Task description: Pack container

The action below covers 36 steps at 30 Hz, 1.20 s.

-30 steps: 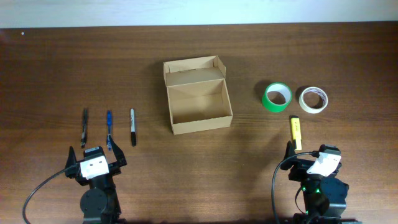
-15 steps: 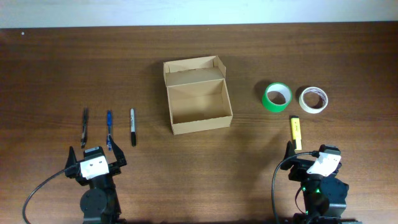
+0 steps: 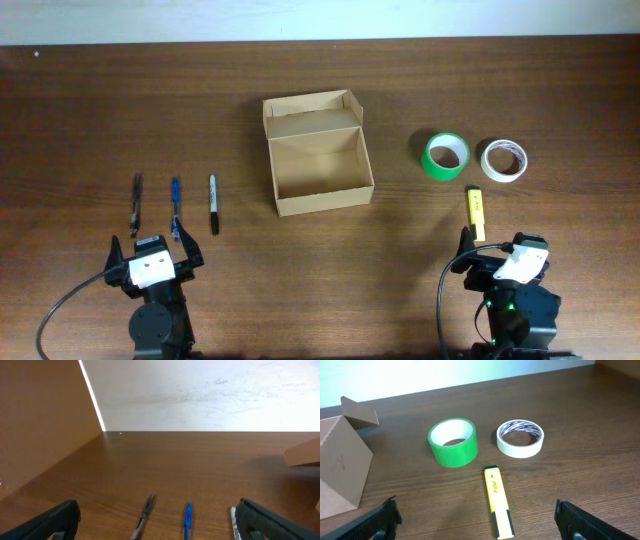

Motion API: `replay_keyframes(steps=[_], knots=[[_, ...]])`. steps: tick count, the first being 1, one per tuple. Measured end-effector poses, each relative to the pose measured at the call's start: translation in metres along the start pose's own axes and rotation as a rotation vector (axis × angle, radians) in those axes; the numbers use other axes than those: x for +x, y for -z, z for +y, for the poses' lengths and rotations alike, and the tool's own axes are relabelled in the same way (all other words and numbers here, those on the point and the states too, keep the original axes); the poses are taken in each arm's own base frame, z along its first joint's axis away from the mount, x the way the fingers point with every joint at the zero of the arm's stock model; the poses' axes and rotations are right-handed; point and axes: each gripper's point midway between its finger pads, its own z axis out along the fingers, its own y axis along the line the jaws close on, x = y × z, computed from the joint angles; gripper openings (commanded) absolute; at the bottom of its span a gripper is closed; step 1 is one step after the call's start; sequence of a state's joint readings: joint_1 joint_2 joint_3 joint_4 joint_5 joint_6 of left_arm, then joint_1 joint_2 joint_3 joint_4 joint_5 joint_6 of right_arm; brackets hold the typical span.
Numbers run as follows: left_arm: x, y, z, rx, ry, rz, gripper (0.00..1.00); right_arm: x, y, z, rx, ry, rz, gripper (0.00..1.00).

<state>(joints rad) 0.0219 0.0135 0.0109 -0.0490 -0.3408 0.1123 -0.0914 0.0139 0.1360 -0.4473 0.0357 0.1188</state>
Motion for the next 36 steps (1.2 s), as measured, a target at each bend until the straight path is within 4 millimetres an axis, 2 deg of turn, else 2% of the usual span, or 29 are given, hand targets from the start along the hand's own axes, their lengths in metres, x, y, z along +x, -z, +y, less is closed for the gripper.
replay_keyframes(steps=[15,21,24,27,31,36], knots=[[0.0,0.0,0.0,0.001,0.0,-0.001,0.99,-0.006,0.0,-0.001,0.006,-0.002,-0.023,0.99],[-0.002,0.002,-0.023,0.136,0.001,0.0,0.99,-0.015,0.001,0.011,-0.064,-0.039,-0.057,0.99],[-0.017,0.004,-0.026,0.167,0.012,-0.004,0.99,-0.024,0.005,0.019,-0.108,-0.032,-0.078,0.99],[-0.04,0.002,-0.025,0.17,0.019,-0.002,0.99,-0.047,0.015,0.025,-0.125,0.025,-0.1,0.99],[-0.061,-0.015,-0.028,0.177,0.0,0.085,0.99,-0.075,0.029,0.023,-0.092,0.075,-0.024,0.99],[-0.088,-0.065,-0.038,0.177,-0.033,0.223,0.99,-0.105,0.029,0.023,-0.058,0.159,0.2,0.99]])
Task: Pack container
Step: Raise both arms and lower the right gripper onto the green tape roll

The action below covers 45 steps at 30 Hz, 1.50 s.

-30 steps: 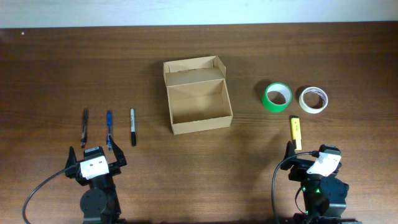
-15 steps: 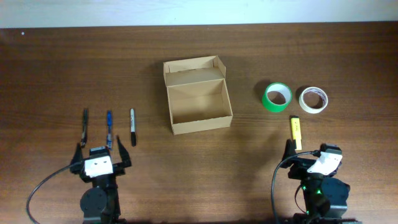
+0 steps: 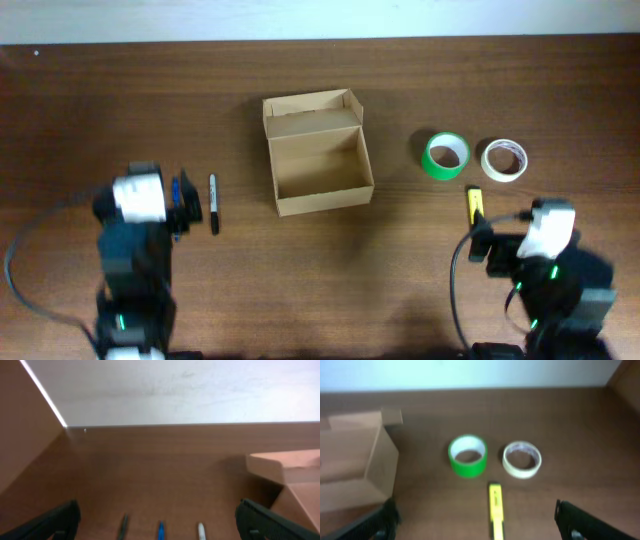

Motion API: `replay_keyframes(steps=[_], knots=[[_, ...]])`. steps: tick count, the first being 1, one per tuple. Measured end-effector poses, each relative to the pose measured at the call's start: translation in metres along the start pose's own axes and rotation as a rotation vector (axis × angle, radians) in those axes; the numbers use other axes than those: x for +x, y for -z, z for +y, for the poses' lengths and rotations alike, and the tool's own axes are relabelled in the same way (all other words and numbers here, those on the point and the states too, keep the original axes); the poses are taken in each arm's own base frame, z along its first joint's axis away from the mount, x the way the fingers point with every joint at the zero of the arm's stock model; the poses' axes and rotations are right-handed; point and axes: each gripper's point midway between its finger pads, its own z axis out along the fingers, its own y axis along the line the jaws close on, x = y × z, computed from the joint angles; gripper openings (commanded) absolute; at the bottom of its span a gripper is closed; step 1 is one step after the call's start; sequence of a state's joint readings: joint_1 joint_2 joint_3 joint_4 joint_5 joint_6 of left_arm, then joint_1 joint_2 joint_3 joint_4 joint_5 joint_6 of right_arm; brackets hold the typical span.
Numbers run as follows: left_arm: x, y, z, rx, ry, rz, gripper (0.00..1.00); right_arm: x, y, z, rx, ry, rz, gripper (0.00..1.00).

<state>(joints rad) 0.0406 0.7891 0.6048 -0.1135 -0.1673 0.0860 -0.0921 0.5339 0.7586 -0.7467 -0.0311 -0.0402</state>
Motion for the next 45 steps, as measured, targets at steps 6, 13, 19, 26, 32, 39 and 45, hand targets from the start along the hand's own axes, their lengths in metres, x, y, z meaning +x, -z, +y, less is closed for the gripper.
replay_keyframes(steps=[6,13,19,26,32,39,45], knots=[[-0.028,-0.066,-0.002,0.05,-0.002,0.185,0.99,-0.053,-0.005,0.01,-0.08,0.034,0.162,0.99],[-0.028,-0.119,0.004,0.099,0.026,0.332,0.99,-0.092,-0.03,0.021,-0.16,-0.028,0.237,0.99],[-0.006,-0.132,0.008,0.104,0.04,0.401,0.99,-0.077,-0.083,0.019,-0.148,-0.105,0.482,0.99],[0.0,-0.132,0.006,0.113,0.041,0.419,0.99,-0.047,-0.149,0.025,-0.18,-0.146,0.668,0.99],[0.0,-0.132,0.005,0.116,0.042,0.419,0.99,-0.027,-0.192,0.019,-0.148,-0.142,0.707,1.0],[0.0,-0.132,0.005,0.116,0.042,0.419,0.99,0.001,-0.228,0.012,-0.097,-0.147,0.767,0.91],[0.0,-0.132,0.005,0.116,0.042,0.419,0.99,0.033,-0.25,0.008,-0.071,-0.149,0.845,0.87]])
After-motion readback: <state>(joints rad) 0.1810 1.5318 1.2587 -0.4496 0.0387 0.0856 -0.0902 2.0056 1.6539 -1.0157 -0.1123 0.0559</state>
